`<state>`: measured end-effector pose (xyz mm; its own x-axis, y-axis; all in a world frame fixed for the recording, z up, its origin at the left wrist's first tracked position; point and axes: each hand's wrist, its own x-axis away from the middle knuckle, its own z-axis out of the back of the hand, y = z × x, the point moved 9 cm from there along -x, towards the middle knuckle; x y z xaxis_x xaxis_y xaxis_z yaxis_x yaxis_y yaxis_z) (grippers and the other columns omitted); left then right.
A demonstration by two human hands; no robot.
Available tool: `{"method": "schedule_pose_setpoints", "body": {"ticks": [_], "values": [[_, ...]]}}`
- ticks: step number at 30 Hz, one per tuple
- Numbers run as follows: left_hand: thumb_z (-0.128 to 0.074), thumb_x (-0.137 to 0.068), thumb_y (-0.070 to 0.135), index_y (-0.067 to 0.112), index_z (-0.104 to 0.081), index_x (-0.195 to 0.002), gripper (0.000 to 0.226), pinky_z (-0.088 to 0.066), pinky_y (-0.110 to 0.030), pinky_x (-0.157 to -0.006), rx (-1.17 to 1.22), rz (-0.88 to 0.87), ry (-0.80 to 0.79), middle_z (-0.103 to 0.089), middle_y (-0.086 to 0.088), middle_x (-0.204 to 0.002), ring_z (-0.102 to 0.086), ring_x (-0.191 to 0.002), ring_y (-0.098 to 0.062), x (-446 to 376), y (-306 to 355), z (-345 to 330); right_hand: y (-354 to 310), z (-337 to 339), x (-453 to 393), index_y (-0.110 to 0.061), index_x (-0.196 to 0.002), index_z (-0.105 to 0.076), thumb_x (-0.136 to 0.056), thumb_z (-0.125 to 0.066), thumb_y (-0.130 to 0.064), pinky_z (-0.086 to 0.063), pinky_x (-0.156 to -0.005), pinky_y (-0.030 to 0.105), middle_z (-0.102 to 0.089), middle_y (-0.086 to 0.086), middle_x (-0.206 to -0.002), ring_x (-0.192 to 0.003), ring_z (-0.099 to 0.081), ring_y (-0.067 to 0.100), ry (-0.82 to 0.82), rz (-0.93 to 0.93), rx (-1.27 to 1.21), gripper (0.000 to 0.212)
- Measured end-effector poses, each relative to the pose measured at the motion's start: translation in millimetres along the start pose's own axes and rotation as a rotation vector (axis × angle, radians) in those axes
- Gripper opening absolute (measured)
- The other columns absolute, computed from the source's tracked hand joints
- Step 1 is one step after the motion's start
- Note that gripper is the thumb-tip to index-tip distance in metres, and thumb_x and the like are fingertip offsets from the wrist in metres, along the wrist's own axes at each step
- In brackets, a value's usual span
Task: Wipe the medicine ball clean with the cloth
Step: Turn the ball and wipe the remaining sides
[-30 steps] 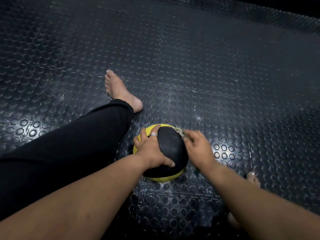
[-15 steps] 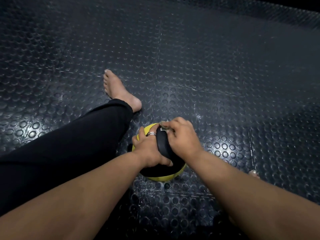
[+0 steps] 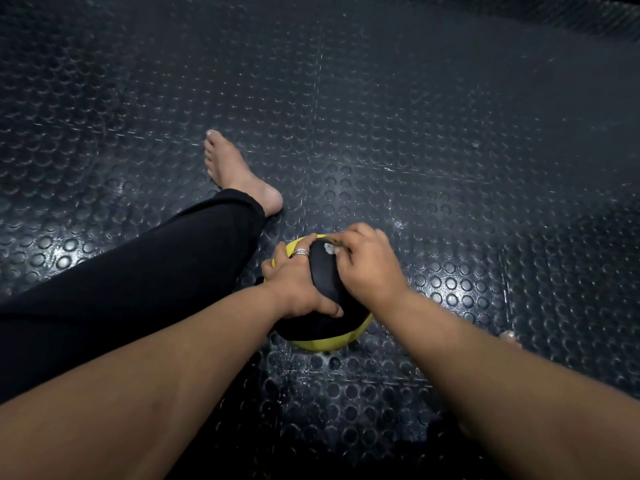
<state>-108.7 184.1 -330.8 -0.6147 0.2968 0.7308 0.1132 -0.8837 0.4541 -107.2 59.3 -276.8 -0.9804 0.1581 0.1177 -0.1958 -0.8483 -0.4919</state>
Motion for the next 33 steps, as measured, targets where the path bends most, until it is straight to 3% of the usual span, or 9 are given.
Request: {"method": "schedule_pose_setpoints", "body": {"ticks": [3, 10, 13, 16, 18, 21, 27, 31, 33], "values": [[-0.093, -0.054, 0.038, 0.050, 0.000, -0.149, 0.133, -0.026, -0.043, -0.117, 0.010, -0.002, -0.004, 0.006, -0.004, -0.158, -0.008, -0.144, -0.036, 0.0, -0.4, 3.9, -7.9, -4.1, -4.5, -0.022, -0.115, -0.066, -0.089, -0.044, -0.020, -0.038, -0.087, 0.030, -0.058, -0.002, -0.109, -0.101, -0.049, 0.025, -0.063, 0.097, 0.000, 0.034], [-0.093, -0.055, 0.033, 0.050, -0.004, -0.149, 0.131, -0.022, -0.043, -0.116, 0.038, -0.028, -0.011, 0.009, -0.006, -0.160, -0.004, -0.145, -0.035, 1.6, 0.4, 6.4, 17.5, 8.5, 83.4, -0.012, -0.112, -0.066, -0.088, -0.050, -0.020, -0.024, -0.097, 0.007, -0.059, 0.004, -0.114, -0.100, -0.045, 0.019, 0.139, 0.162, -0.097, 0.030], [-0.093, -0.054, 0.035, 0.050, -0.002, -0.149, 0.132, -0.023, -0.045, -0.117, 0.015, -0.031, -0.002, 0.010, -0.006, -0.159, -0.004, -0.145, -0.036, 2.1, 1.0, 2.6, 3.9, 8.1, 70.0, -0.013, -0.109, -0.068, -0.086, -0.050, -0.018, -0.027, -0.094, 0.009, -0.061, 0.004, -0.112, -0.097, -0.046, 0.020, 0.170, 0.191, -0.086, 0.029], [-0.093, -0.052, 0.036, 0.050, 0.001, -0.149, 0.136, -0.025, -0.048, -0.117, -0.003, -0.035, 0.013, 0.010, -0.005, -0.158, -0.006, -0.143, -0.037, 2.3, 2.0, -2.1, -26.0, 2.3, 29.6, -0.017, -0.102, -0.071, -0.083, -0.046, -0.022, -0.035, -0.084, 0.021, -0.065, 0.001, -0.103, -0.087, -0.052, 0.026, 0.096, 0.259, -0.016, 0.032], [-0.094, -0.052, 0.036, 0.050, 0.002, -0.149, 0.137, -0.024, -0.046, -0.118, 0.004, -0.031, 0.002, 0.010, -0.003, -0.157, -0.005, -0.144, -0.036, 1.0, 1.3, -2.1, -34.1, 0.8, 14.4, -0.019, -0.101, -0.072, -0.082, -0.042, -0.026, -0.035, -0.079, 0.022, -0.065, -0.002, -0.100, -0.084, -0.051, 0.026, 0.043, 0.267, 0.027, 0.036], [-0.094, -0.053, 0.035, 0.050, 0.000, -0.149, 0.135, -0.024, -0.043, -0.118, 0.016, -0.049, -0.005, 0.011, -0.005, -0.159, -0.005, -0.144, -0.035, 0.1, 2.1, 1.0, -23.8, 6.4, 37.1, -0.018, -0.102, -0.069, -0.084, -0.047, -0.021, -0.035, -0.080, 0.022, -0.064, -0.001, -0.104, -0.086, -0.049, 0.026, 0.099, 0.282, -0.003, 0.029], [-0.095, -0.050, 0.037, 0.046, -0.009, -0.150, 0.133, -0.025, -0.041, -0.117, 0.031, -0.075, 0.007, -0.009, -0.005, -0.156, -0.019, -0.142, -0.033, -7.2, -0.9, 12.7, 33.3, -7.7, 111.8, -0.021, -0.110, -0.059, -0.085, -0.050, -0.016, -0.038, -0.088, 0.023, -0.057, 0.000, -0.116, -0.098, -0.044, 0.020, 0.131, 0.192, -0.023, 0.027], [-0.096, -0.047, 0.039, 0.046, -0.009, -0.149, 0.134, -0.028, -0.045, -0.116, 0.059, -0.075, -0.022, -0.013, -0.006, -0.153, -0.025, -0.140, -0.032, -14.6, -6.9, 16.4, 29.8, 0.6, 94.1, -0.022, -0.111, -0.063, -0.087, -0.051, -0.013, -0.025, -0.093, 0.007, -0.054, -0.008, -0.114, -0.102, -0.039, 0.010, 0.182, 0.063, -0.141, 0.028], [-0.096, -0.047, 0.038, 0.047, -0.008, -0.149, 0.135, -0.028, -0.045, -0.116, 0.067, -0.084, -0.035, -0.013, -0.005, -0.152, -0.026, -0.140, -0.031, -16.2, -9.0, 15.6, 22.0, 4.2, 69.6, -0.020, -0.113, -0.066, -0.090, -0.054, -0.011, -0.023, -0.093, 0.007, -0.057, -0.007, -0.112, -0.104, -0.040, 0.009, 0.221, -0.064, -0.233, 0.028]]}}
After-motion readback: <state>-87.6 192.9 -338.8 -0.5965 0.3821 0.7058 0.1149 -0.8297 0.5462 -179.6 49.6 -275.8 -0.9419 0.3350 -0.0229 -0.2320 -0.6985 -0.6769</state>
